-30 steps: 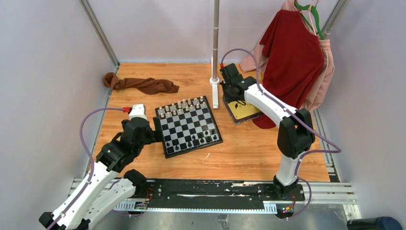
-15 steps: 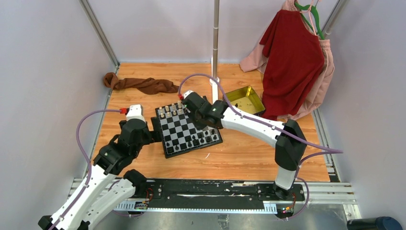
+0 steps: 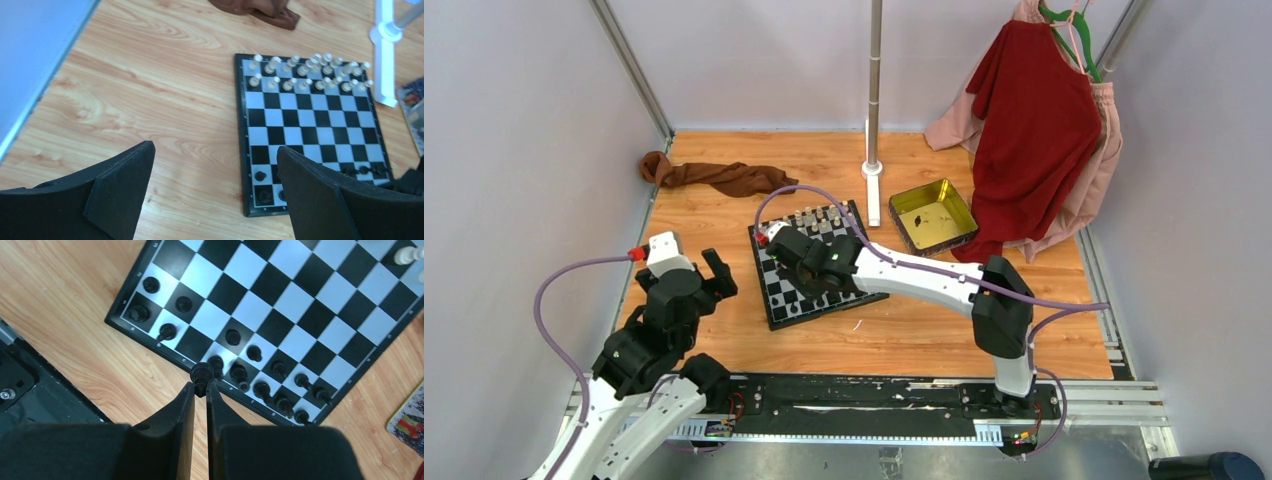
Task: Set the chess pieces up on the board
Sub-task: Place the chess piece on the chessboard.
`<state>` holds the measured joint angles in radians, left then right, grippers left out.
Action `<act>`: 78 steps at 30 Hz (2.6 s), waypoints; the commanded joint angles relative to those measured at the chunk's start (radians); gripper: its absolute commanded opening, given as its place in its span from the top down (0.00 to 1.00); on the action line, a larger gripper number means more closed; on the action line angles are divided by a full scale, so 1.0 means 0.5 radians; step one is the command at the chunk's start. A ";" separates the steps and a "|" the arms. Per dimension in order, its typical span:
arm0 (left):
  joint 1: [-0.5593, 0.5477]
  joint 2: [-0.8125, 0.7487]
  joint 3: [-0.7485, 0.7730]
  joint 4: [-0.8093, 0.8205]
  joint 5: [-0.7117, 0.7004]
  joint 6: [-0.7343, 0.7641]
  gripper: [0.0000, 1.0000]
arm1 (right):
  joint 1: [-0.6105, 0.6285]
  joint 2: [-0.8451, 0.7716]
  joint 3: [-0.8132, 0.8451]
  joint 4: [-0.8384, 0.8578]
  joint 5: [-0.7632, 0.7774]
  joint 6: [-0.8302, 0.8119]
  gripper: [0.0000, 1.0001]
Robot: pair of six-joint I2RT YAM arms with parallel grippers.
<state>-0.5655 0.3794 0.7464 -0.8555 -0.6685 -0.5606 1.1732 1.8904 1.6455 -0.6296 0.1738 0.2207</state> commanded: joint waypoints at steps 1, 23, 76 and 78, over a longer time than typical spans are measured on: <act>-0.013 0.013 0.098 -0.140 -0.311 -0.059 0.02 | 0.079 0.093 0.126 -0.083 -0.039 0.001 1.00; -0.013 -0.079 0.106 -0.213 -0.473 -0.032 0.01 | 0.121 0.277 0.152 -0.060 -0.028 -0.081 1.00; -0.013 -0.053 0.075 -0.170 -0.461 -0.027 0.01 | -0.058 0.432 0.046 0.057 -0.231 -0.093 0.96; -0.013 -0.054 0.075 -0.170 -0.459 -0.027 0.01 | -0.058 0.424 0.032 0.057 -0.231 -0.094 0.92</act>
<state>-0.5655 0.3443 0.7906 -0.9524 -0.8799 -0.5682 1.1557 2.0899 1.6962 -0.5869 0.0696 0.1871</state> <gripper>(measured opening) 0.989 0.146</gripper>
